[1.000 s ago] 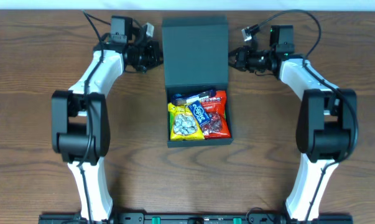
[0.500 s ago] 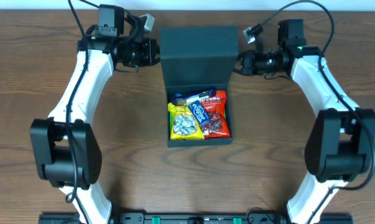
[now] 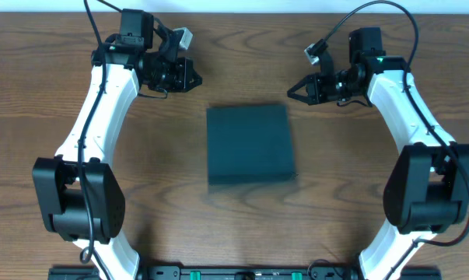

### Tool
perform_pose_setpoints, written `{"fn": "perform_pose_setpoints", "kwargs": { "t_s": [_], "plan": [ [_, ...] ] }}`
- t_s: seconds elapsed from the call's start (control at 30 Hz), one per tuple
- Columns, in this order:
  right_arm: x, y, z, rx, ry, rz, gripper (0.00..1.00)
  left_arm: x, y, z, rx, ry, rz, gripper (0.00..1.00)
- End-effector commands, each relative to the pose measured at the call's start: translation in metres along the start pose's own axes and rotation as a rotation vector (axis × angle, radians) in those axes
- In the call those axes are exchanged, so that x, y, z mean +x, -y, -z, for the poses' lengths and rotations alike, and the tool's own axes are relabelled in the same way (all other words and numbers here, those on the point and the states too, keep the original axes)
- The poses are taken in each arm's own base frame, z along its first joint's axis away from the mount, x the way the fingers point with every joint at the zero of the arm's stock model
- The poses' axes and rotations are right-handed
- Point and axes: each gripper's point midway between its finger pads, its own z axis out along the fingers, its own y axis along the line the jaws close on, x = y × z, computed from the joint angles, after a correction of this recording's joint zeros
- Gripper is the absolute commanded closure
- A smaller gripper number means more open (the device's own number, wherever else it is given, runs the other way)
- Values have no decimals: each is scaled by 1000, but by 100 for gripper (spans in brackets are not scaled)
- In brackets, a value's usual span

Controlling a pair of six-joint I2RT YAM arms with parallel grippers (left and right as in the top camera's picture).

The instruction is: Pack container

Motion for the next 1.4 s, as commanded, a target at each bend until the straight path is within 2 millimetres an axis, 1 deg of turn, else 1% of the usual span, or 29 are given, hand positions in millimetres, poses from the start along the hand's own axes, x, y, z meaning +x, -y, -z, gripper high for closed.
{"fn": "perform_pose_setpoints", "kwargs": {
  "t_s": [0.0, 0.1, 0.2, 0.27, 0.37, 0.5, 0.57, 0.63, 0.73, 0.8, 0.83, 0.9, 1.0, 1.07, 1.1, 1.2, 1.27, 1.37],
  "plan": [
    [-6, -3, 7, 18, 18, 54, 98, -5, 1, 8, -33, 19, -36, 94],
    [-7, -1, 8, 24, 24, 53, 99, -5, 1, 8, -33, 19, -36, 94],
    [-8, 6, 9, 61, 23, 56, 98, -5, 1, 9, -33, 19, -35, 94],
    [-11, 9, 10, 76, 35, 68, 99, -5, 2, 9, -33, 20, -33, 94],
    [-23, 10, 13, 84, 76, 102, 99, -5, 2, 10, -37, 23, -9, 94],
    [-45, 6, 21, 95, 138, 160, 98, -5, 2, 16, -59, 29, -2, 94],
    [-56, 5, 31, 103, 164, 172, 99, -5, 6, 22, -61, 39, -9, 94],
    [-64, 4, 43, 107, 185, 149, 99, -5, 11, 29, -61, 49, -16, 94],
    [-70, -1, 62, 116, 195, 132, 98, 0, 15, 46, -103, 57, -19, 94],
    [-70, -10, 69, 115, 195, 138, 98, 7, 17, 59, -142, 54, -18, 94],
    [-68, -18, 72, 113, 194, 147, 99, 13, 21, 69, -156, 53, -20, 94],
    [-64, -31, 77, 114, 184, 174, 99, 21, 30, 82, -156, 51, -42, 94],
    [-50, -50, 89, 156, 156, 187, 99, 37, 47, 105, -156, 48, -88, 94],
    [-39, -70, 96, 154, 136, 189, 98, 50, 58, 121, -156, 48, -116, 94],
    [-31, -84, 100, 146, 124, 195, 98, 56, 65, 131, -157, 55, -133, 94],
    [-14, -114, 111, 134, 107, 216, 99, 72, 80, 153, -157, 79, -161, 94],
    [6, -140, 120, 133, 88, 239, 98, 88, 92, 172, -156, 119, -189, 94],
    [26, -155, 131, 159, 78, 251, 98, 108, 101, 186, -156, 161, -214, 94]
  ]
}}
